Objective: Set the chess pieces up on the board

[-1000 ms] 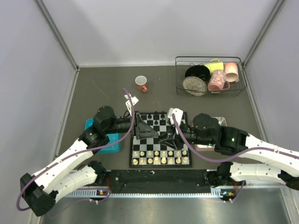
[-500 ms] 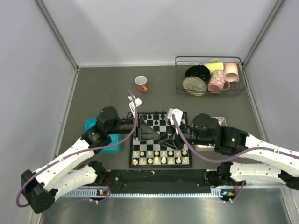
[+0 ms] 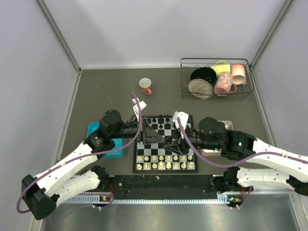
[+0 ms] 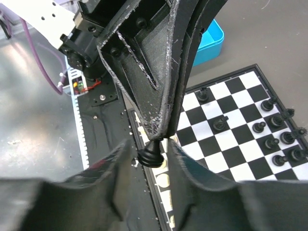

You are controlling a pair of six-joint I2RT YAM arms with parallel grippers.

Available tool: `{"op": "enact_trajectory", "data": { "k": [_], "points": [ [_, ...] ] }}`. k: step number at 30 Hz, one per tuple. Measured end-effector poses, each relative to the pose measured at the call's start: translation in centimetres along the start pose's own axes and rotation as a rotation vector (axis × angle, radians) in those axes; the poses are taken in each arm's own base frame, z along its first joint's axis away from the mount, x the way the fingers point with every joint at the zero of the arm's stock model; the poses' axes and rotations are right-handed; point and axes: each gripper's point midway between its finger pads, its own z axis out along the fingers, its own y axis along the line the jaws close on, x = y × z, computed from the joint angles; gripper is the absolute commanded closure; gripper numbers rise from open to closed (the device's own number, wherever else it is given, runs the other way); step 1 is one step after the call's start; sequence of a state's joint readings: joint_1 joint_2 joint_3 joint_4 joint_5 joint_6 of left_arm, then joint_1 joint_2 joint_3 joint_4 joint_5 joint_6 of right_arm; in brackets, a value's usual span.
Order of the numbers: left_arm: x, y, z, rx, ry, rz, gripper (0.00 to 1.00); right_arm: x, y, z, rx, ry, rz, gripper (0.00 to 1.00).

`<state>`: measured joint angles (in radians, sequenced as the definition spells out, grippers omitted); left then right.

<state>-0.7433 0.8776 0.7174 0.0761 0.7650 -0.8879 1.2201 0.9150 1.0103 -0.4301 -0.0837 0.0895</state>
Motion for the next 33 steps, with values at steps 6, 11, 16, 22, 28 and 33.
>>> {"op": "enact_trajectory", "data": {
  "k": [6, 11, 16, 22, 28, 33],
  "points": [
    [-0.1, 0.6, 0.0, -0.028, -0.010, 0.017, 1.00, -0.2, -0.3, -0.1, 0.023, -0.008, 0.019, 0.29],
    [-0.5, 3.7, -0.5, -0.196, -0.047, 0.072, 1.00, -1.3, -1.3, -1.3, 0.090, -0.062, 0.037, 0.27],
    [-2.6, 7.7, -2.7, -0.450, -0.164, 0.205, 1.00, -2.7, -2.6, -3.2, 0.180, -0.139, 0.070, 0.27],
    [-5.7, 13.6, -6.4, -0.784, -0.325, 0.397, 1.00, -2.6, -4.3, -4.0, 0.277, -0.180, 0.114, 0.27],
    [-5.9, 19.9, -7.3, -1.009, -0.295, 0.472, 1.00, -0.3, -5.5, -3.7, 0.347, -0.146, 0.150, 0.28],
    [-6.8, 22.8, -7.2, -1.107, -0.297, 0.508, 1.00, 0.8, -6.1, -4.1, 0.382, -0.146, 0.173, 0.27]
  ]
}}
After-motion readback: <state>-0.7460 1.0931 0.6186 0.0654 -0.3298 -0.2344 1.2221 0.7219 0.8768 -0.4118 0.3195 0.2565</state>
